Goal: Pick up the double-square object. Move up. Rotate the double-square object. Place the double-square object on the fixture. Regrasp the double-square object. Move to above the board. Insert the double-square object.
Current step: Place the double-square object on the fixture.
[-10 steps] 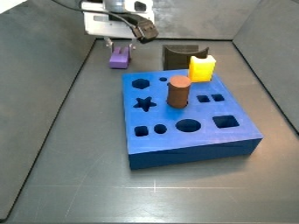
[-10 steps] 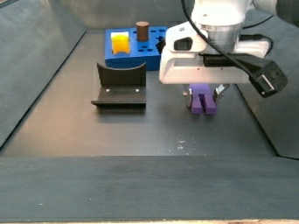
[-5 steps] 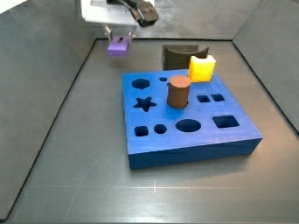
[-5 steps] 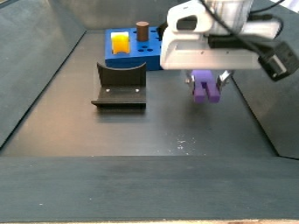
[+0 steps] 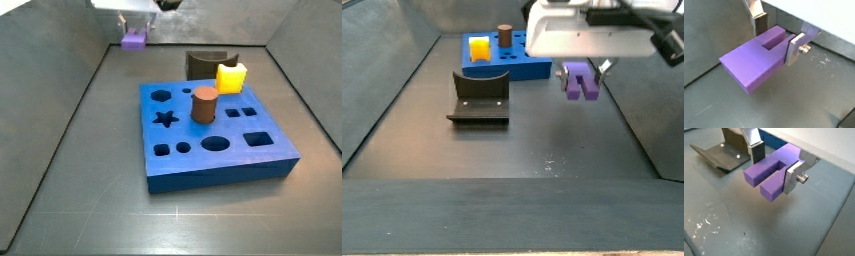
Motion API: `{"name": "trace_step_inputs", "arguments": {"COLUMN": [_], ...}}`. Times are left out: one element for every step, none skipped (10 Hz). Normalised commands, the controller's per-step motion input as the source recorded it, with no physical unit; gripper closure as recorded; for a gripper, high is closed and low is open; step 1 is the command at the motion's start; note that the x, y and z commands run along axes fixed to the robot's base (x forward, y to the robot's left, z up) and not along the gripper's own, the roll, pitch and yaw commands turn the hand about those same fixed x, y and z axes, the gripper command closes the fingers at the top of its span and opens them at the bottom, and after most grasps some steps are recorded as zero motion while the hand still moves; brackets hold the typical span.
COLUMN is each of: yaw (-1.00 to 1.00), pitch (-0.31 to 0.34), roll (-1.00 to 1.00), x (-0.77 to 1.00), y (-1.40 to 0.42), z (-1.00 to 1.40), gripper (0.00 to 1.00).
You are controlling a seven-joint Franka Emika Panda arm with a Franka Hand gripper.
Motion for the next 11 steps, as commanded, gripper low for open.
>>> {"name": "trace_step_inputs", "arguments": {"yaw": [-0.01, -0.01, -0.01, 0.00, 0.01, 0.01, 0.02, 0.03, 0.03, 0.03, 0.06], "pitch": [0.028, 0.032, 0.044, 0.056, 0.063, 0.066, 0.076, 0.081, 0.086, 0.091, -0.345], "roll": [0.05, 0.06, 0.07, 0.08, 0.09, 0.09, 0.09, 0.10, 0.10, 0.10, 0.24], "x": [-0.02, -0.02, -0.03, -0.03, -0.03, -0.02, -0.02, -0.01, 0.00, 0.00, 1.00], "y": [0.01, 0.01, 0.01, 0.01, 0.01, 0.01, 0.01, 0.01, 0.01, 0.01, -0.15], "z": [1.00, 1.00, 1.00, 0.99, 0.86, 0.78, 0.61, 0.48, 0.31, 0.18, 0.37], "gripper": [1.00, 1.00, 1.00, 1.00, 1.00, 1.00, 1.00, 1.00, 1.00, 1.00, 1.00]}}
